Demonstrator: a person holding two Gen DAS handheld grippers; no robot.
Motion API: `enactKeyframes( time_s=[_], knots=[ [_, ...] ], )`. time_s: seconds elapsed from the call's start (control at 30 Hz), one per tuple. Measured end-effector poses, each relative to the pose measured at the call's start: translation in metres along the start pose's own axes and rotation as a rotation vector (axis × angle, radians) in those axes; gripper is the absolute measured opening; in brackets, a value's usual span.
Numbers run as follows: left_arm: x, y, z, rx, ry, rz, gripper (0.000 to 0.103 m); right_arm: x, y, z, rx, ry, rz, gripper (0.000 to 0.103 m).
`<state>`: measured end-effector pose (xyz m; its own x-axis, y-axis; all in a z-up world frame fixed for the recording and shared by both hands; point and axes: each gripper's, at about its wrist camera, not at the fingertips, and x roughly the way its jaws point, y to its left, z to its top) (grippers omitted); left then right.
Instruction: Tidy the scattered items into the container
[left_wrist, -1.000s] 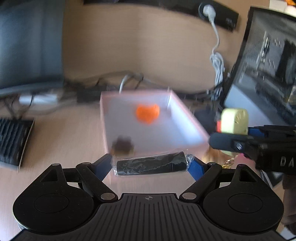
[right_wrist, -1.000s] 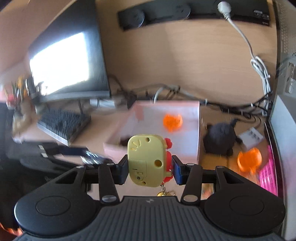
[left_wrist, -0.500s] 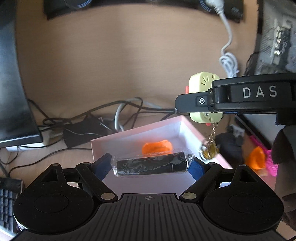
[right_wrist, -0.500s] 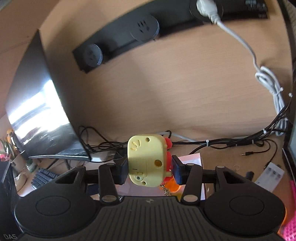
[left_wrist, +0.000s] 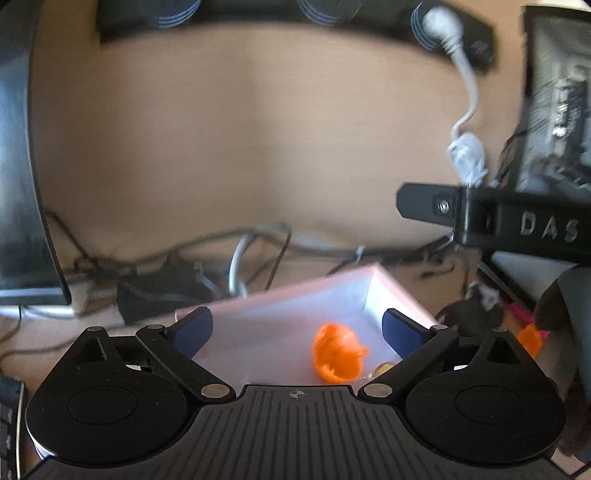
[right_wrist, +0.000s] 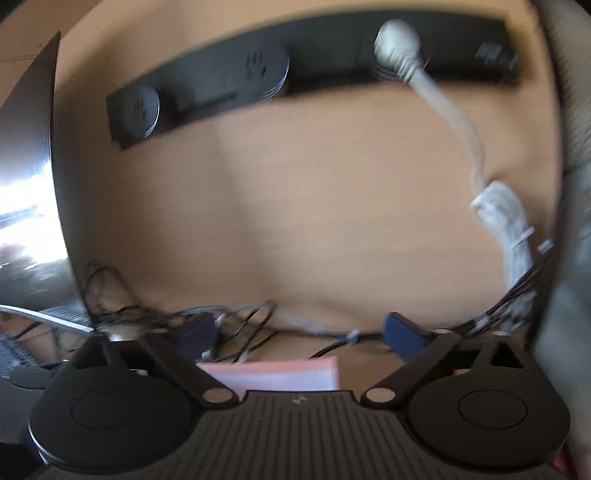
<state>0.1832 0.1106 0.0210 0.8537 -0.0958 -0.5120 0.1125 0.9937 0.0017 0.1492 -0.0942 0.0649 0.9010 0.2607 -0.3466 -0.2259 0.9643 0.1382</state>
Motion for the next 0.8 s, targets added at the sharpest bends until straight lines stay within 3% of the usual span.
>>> enactKeyframes(
  time_s=[0.13,0.33,0.47,0.6,0.63,0.8],
  knots=[
    [-0.03,-0.016,-0.006,0.011,-0.048,0.025,0.102,-0.034,-0.005,-0.004,-0.046,-0.075,-0.049,0.103],
    [-0.055,-0.048,-0.023,-0.001,0.05,0.001,0.102,-0.073,-0.029,-0.031,-0.106,0.003,-0.157,0.101],
    [-0.068,-0.067,-0.041,0.041,0.078,-0.067,0.102,-0.088,-0.046,-0.057,-0.145,0.11,-0.194,0.088],
    [-0.079,-0.082,-0.053,0.069,0.103,-0.119,0.102,-0.101,-0.057,-0.079,-0.169,0.206,-0.151,0.049],
    [-0.08,-0.085,-0.056,0.069,0.117,-0.13,0.102,-0.102,-0.058,-0.084,-0.177,0.226,-0.142,0.044],
    [-0.083,-0.092,-0.073,0.04,0.197,-0.128,0.102,-0.104,-0.058,-0.096,-0.183,0.243,-0.134,0.044]
  ],
)
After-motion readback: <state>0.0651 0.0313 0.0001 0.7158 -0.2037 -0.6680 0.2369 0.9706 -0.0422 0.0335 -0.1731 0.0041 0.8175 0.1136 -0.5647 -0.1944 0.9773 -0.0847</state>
